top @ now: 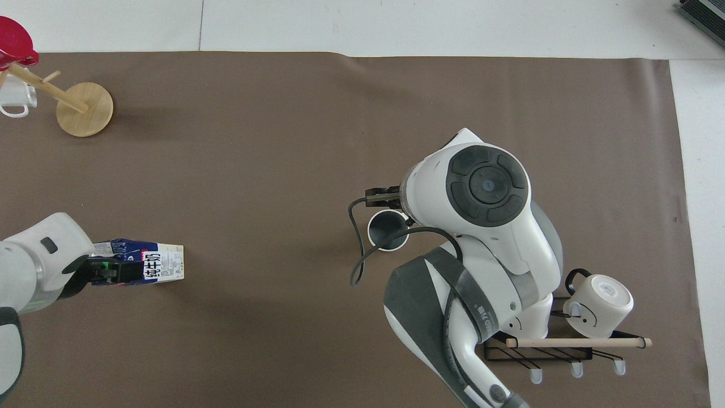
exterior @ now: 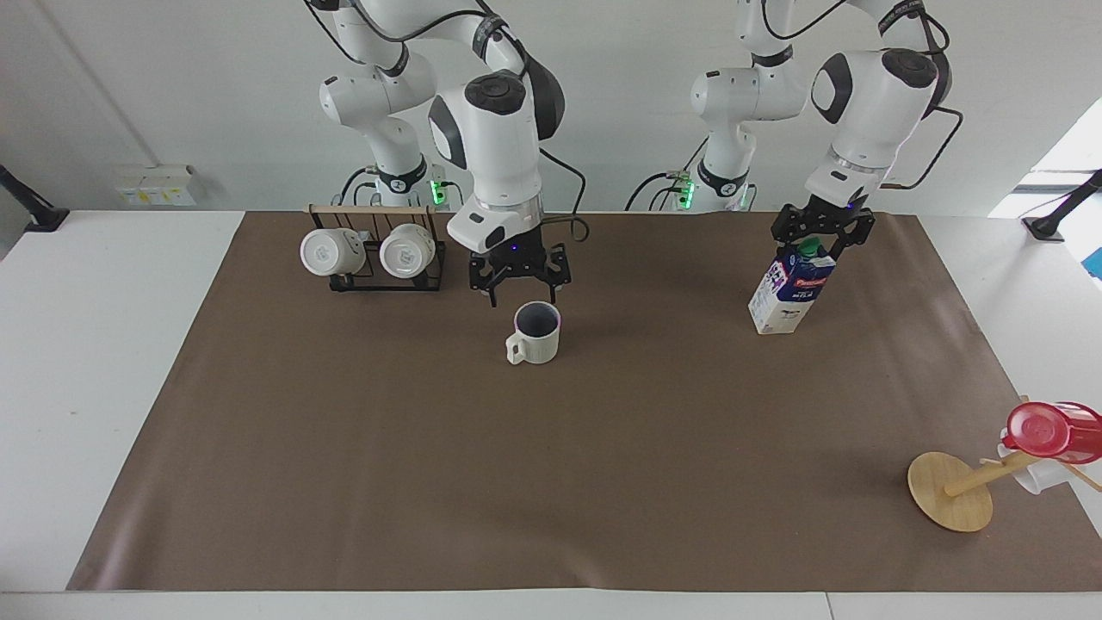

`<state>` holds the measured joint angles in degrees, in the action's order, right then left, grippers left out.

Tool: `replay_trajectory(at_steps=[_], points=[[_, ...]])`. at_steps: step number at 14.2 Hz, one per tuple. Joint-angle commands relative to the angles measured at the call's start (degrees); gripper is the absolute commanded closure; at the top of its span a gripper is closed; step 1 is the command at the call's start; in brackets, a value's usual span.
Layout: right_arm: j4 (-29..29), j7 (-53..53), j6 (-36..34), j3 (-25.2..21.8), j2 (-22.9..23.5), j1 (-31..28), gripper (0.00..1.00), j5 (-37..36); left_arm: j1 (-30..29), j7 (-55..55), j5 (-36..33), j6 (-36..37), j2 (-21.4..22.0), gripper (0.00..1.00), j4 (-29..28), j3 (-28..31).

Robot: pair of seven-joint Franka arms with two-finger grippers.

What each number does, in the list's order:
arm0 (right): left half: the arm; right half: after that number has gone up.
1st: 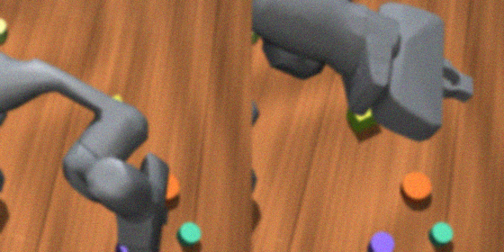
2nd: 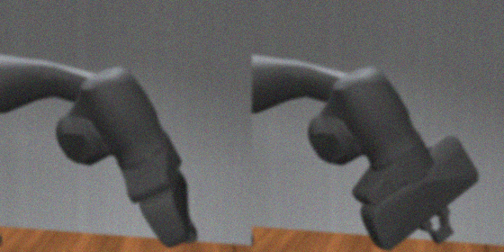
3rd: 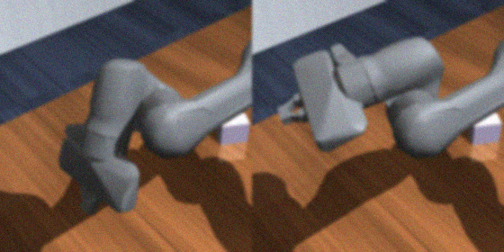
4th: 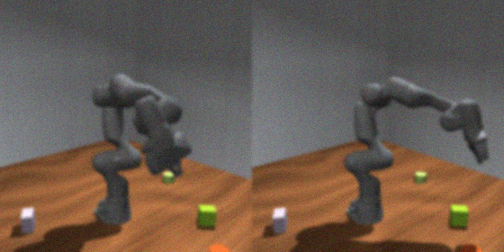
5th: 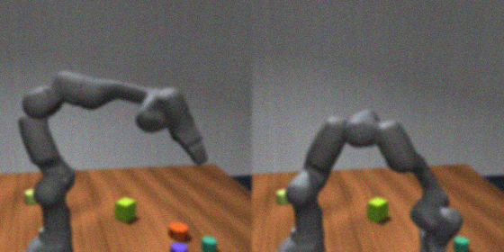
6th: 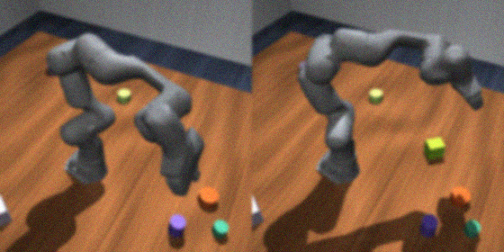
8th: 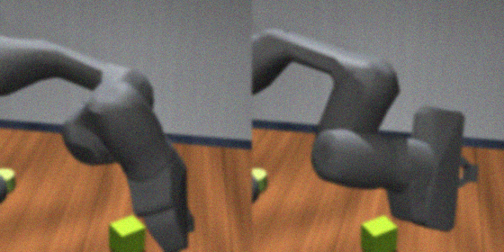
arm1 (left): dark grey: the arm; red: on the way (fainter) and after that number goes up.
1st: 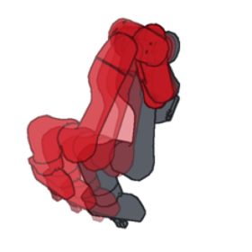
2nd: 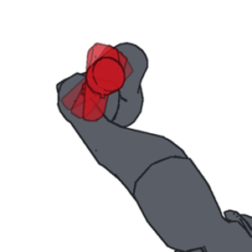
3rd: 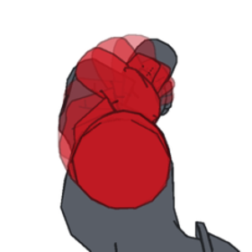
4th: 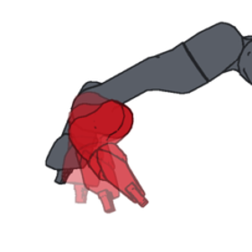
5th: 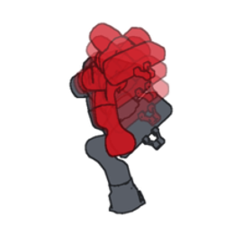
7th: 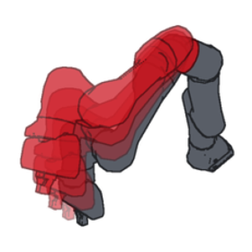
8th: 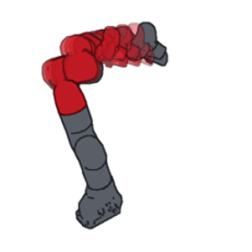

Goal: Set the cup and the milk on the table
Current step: 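Set the mug down mid-table and withdraw the right gripper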

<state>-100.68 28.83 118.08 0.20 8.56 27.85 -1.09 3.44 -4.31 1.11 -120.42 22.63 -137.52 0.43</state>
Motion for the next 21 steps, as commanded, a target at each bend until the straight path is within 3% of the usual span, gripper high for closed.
replay_trajectory(at_steps=[1, 5, 6, 8, 11, 16, 21], points=[[-1.10, 0.61, -1.01, 0.33, -2.49, -2.88, 0.00, -0.05, -0.02, -0.43, 0.47, -2.53, 1.37, 0.00, -2.40, 0.01], [-0.84, -0.79, -3.81, 0.33, -6.09, -8.24, 0.00, -0.05, 0.16, -0.52, 0.47, -2.80, 1.37, 0.00, -2.49, 0.01], [-0.23, -2.27, -5.47, 0.24, -6.89, -9.56, 0.00, 0.12, 0.16, -0.52, 0.47, -2.80, 1.37, 0.05, -2.49, 0.01], [1.62, -4.83, -9.86, 0.24, -8.03, -12.81, 0.00, 1.00, 0.16, -0.52, 0.47, -2.63, 1.37, 0.24, -2.49, 0.01], [2.68, -8.95, -14.96, 0.15, -10.40, -16.94, 0.00, 1.00, 0.16, -0.52, 0.47, -2.36, 1.37, 0.39, -2.41, 0.01], [2.51, -15.19, -23.76, -0.20, -13.13, -23.10, 0.00, 1.00, -0.10, -0.26, 0.47, -1.92, 1.28, 0.40, -1.79, 0.01], [2.59, -22.67, -25.88, -0.81, -13.84, -28.20, 0.00, 0.91, 2.52, 6.93, 0.47, 1.50, 1.01, 0.42, 3.04, -1.04]])
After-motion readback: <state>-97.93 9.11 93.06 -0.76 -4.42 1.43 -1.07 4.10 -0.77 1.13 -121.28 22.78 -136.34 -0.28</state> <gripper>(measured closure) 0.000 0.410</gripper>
